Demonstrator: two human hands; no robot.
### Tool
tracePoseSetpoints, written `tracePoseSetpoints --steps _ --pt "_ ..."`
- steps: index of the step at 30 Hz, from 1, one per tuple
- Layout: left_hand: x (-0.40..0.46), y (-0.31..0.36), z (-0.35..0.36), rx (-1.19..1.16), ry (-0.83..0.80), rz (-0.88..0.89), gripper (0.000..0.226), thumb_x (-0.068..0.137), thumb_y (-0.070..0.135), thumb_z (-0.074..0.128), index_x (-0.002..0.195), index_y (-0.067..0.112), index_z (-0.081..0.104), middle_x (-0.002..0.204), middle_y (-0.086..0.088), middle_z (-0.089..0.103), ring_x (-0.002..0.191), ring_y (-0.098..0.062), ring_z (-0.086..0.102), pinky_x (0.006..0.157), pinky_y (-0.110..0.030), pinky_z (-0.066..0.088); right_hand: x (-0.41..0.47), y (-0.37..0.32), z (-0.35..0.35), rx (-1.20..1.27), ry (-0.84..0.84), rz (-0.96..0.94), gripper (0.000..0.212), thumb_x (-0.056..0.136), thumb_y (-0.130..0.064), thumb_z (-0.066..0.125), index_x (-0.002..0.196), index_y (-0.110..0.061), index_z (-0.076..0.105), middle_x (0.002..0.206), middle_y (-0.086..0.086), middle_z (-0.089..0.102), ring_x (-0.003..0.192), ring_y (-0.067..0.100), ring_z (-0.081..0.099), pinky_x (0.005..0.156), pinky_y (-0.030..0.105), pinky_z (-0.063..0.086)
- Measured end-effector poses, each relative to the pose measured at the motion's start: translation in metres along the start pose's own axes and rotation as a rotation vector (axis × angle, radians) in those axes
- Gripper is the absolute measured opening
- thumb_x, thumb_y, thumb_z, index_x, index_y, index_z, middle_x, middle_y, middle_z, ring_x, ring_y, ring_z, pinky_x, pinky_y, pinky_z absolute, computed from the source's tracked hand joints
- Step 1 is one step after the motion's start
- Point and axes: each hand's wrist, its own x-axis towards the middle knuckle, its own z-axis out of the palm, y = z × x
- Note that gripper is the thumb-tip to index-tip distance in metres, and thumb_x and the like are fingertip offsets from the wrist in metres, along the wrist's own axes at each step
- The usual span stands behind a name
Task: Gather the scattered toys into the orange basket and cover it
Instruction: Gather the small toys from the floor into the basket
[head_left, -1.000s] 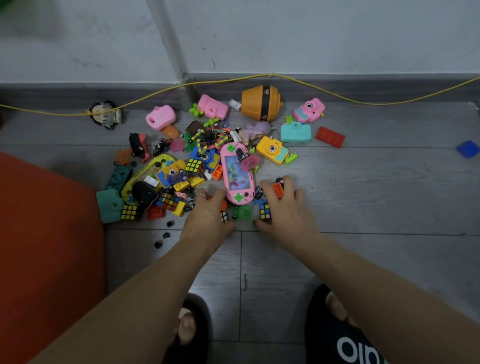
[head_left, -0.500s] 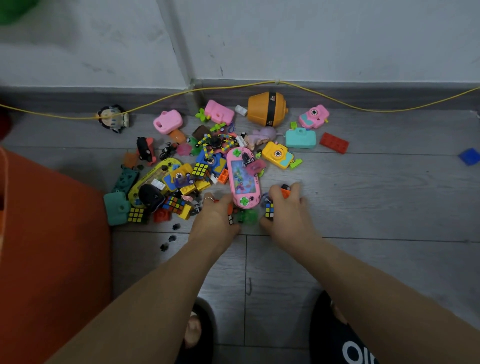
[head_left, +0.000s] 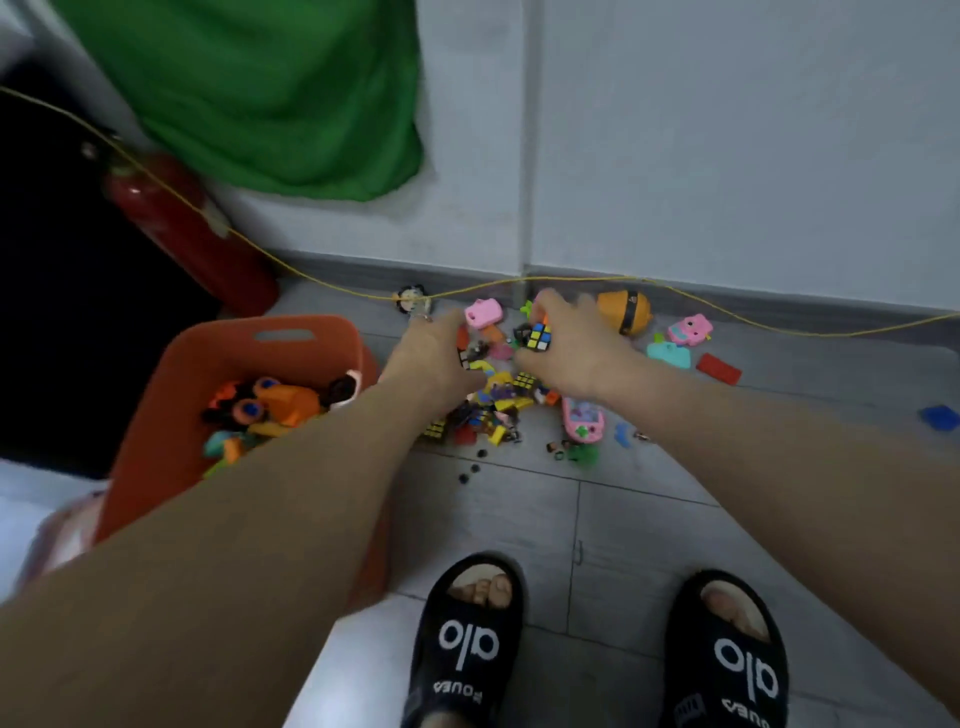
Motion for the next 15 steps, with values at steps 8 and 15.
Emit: tracePoseSetpoints --steps 8,15 --pt "-0.119 -0.129 -0.106 -0.059 0.149 -0.37 0.047 0.074 0.03 0.077 0.11 0.015 0.05 0.111 -0.016 0.055 0.103 -0.033 0.054 0.073 -0.028 0.036 -0.072 -0.192 0.058 0.195 -0.13 -0.273 0.035 0.084 -0.031 0.068 0.112 -0.022 0.049 0.118 0.007 0.034 0.09 0.03 0.056 0.085 0.044 0.051" --pt "-0.182 -0.197 -0.066 -0.18 -0.016 -0.601 0.058 0.085 0.033 0.064 0.133 0.021 0.033 0.124 -0.023 0.049 0.104 -0.039 0.055 0.079 -0.036 0.043 -0.095 -0.188 0.114 -0.029 -0.432 -0.302 0.06 0.093 -0.037 0.059 0.148 -0.029 0.035 0.151 0.013 0.026 0.13 0.036 0.043 0.105 0.044 0.042"
